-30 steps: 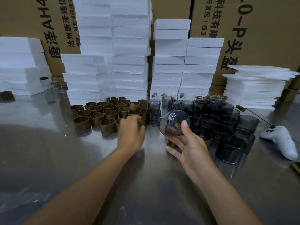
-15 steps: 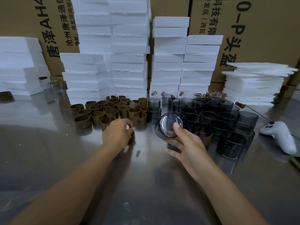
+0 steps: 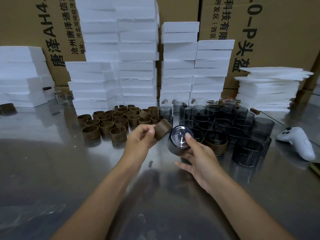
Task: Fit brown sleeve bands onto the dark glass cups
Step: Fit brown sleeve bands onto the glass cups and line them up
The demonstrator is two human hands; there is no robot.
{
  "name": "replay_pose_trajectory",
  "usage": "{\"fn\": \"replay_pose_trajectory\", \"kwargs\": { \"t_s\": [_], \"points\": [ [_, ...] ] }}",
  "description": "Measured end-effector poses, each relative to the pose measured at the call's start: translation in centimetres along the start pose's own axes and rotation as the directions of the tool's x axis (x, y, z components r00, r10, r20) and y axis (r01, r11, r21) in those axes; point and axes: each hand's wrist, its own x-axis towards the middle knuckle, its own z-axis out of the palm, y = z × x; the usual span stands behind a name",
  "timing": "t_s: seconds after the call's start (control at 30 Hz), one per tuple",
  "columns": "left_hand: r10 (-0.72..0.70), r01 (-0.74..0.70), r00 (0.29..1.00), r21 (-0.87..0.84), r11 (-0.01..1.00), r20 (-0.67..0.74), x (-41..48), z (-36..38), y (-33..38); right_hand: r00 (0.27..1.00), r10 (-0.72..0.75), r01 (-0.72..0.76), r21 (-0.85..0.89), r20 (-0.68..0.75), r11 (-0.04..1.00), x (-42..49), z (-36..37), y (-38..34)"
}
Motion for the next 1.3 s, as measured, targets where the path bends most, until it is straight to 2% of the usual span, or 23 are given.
{"fn": "replay_pose_trajectory", "kwargs": {
  "t_s": [0.2, 0.47, 0.6, 0.7, 0.83, 1.1, 1.3],
  "points": [
    [0.016, -0.014, 0.990, -0.018, 1.000, 0.139, -0.5, 0.6, -0.5, 0.999, 0.045, -0.045, 0.035, 0.012, 0.998, 0.0, 0.2, 0.6],
    [0.058, -0.028, 0.993, -0.263, 0.964, 0.107, -1.0, 1.2, -0.5, 0.990, 0.092, -0.101, 0.083, 0.104, 0.991, -0.4, 0.5, 0.1],
    [0.021, 0.022, 0.994, -0.382, 0.924, 0.108, -1.0, 1.4, -0.3, 0.993, 0.083, -0.095, 0.136, 0.089, 0.986, -0.3, 0.6, 0.3],
    [0.001, 0.064, 0.988, -0.421, 0.905, 0.152, -0.9, 1.2, 0.0, 0.985, 0.131, -0.149, 0.175, 0.110, 0.973, -0.2, 0.5, 0.1],
    [0.038, 0.053, 0.974, -0.388, 0.920, 0.221, -1.0, 1.2, 0.0, 0.966, 0.202, -0.237, 0.243, 0.163, 0.941, -0.3, 0.5, -0.2],
    [0.126, -0.092, 0.913, -0.107, 0.990, 0.387, -1.4, 0.8, 0.5, 0.952, 0.223, -0.262, 0.179, 0.209, 0.948, -0.5, 0.2, -0.6],
    [0.099, -0.091, 0.882, -0.039, 0.995, 0.460, -1.5, 0.7, 0.4, 0.958, 0.213, -0.247, 0.176, 0.191, 0.953, -0.6, 0.4, -0.6]
  ]
}}
